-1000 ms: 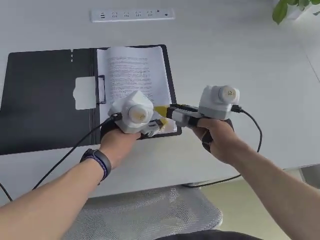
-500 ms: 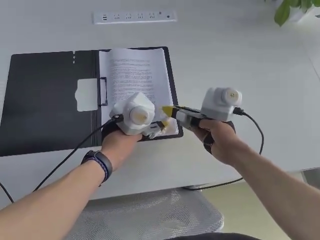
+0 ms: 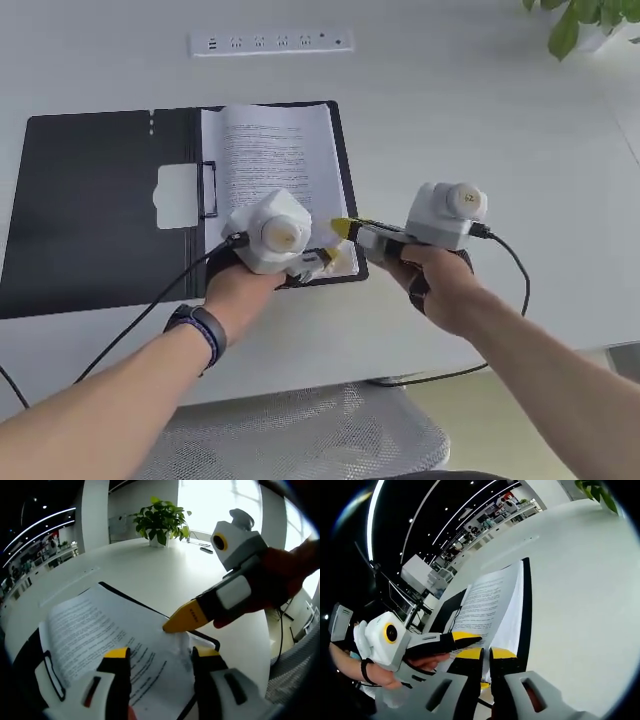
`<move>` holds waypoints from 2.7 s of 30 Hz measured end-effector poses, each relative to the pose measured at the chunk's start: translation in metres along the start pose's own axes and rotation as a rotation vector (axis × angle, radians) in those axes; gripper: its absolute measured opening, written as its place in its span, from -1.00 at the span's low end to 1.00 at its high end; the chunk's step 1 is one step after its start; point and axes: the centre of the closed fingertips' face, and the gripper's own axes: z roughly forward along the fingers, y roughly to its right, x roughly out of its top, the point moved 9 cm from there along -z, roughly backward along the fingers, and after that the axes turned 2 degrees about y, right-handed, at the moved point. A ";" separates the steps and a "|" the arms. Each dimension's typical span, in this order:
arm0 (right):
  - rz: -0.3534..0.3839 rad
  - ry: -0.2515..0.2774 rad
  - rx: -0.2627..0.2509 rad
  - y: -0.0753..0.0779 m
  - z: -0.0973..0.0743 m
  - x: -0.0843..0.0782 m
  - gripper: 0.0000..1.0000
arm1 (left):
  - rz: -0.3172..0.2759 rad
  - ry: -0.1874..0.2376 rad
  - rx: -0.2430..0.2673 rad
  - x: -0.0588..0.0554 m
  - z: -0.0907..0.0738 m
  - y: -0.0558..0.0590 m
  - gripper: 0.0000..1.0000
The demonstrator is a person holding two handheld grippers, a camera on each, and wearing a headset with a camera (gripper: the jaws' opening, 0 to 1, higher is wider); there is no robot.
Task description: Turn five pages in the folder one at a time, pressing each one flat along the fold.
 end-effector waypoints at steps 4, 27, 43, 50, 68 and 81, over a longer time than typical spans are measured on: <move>0.009 0.013 -0.002 0.001 -0.001 0.002 -0.98 | -0.008 -0.005 -0.016 0.002 -0.004 -0.001 0.13; -0.005 0.041 -0.002 -0.012 -0.004 0.011 -1.00 | -0.045 0.075 0.020 0.024 -0.057 -0.031 0.39; -0.064 0.083 0.065 -0.048 -0.001 0.032 -1.00 | -0.077 0.116 0.076 0.011 -0.105 -0.056 0.42; -0.116 0.092 0.114 -0.072 0.009 0.044 -1.00 | -0.076 0.118 0.098 -0.002 -0.131 -0.067 0.43; -0.228 0.044 0.277 -0.145 0.057 0.053 -1.00 | -0.132 0.133 0.196 -0.046 -0.198 -0.092 0.45; -0.295 -0.043 0.384 -0.196 0.099 0.040 -1.00 | -0.155 0.139 0.258 -0.069 -0.237 -0.104 0.45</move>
